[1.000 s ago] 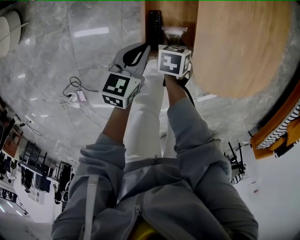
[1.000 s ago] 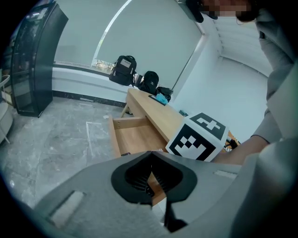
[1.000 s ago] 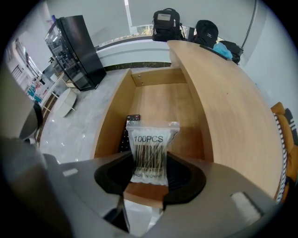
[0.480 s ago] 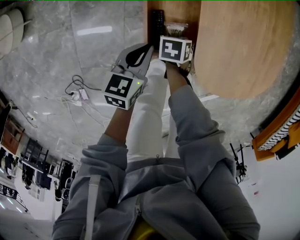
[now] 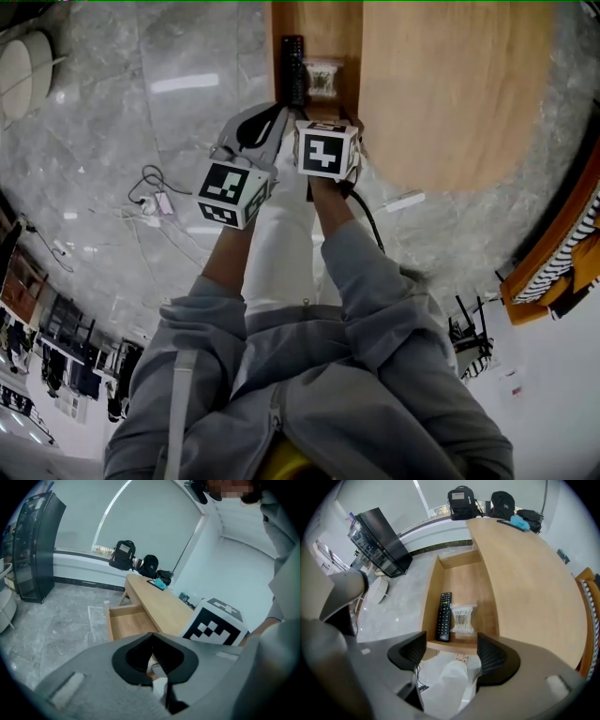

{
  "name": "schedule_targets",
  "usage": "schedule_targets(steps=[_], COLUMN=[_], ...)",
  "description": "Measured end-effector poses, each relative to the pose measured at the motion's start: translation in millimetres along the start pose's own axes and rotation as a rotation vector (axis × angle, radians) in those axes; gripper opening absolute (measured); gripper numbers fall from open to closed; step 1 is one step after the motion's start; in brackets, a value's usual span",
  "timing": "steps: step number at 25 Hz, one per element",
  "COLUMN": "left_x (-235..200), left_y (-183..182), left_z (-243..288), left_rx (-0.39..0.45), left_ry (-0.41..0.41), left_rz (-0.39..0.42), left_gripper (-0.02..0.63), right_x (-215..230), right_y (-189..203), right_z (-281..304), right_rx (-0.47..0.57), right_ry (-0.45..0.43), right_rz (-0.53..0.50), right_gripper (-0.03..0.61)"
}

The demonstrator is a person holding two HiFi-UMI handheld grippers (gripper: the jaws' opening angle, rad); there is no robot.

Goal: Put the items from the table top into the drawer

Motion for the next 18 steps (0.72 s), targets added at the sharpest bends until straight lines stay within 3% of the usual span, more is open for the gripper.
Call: schedule_targets(steps=[6, 10, 14, 18], left_x=[50.0, 94.7, 150.1, 204.9], left_y=[-45.8, -87.1, -128.5, -186.3], left_z=[-17.3, -18.1, -25.2, -28.0], left_rx=[0.031, 0.063, 0.082, 0.153], left_ry=[0.028, 0.073, 0.129, 0.204], left_rz=[0.052, 0.114, 0.206, 0.315], left_gripper=[0.005, 0.004, 0.003, 0.003], right_x=[31.2, 73.8, 113.1, 143.3], right_y=[-4.6, -22.0, -29.0, -46.0], right_z=[-92.9, -166.8, -250.7, -335.9], right_rx=[0.109, 0.233, 0.362, 0.548], right_ry=[0.062, 0.136, 0.168, 0.202], right_rz=[-0.019, 0.015, 0.051, 0.079], right_gripper=[0.163, 0.0, 0.0, 0.0])
Point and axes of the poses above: the fingertips, and each gripper's own axes: z forward along the fingers, x to its right, y out of its underside, the point moved 2 cm from there along -z, backward along the fingers, and after that the axes turned 5 degrees about z, right-handed, at the moved point
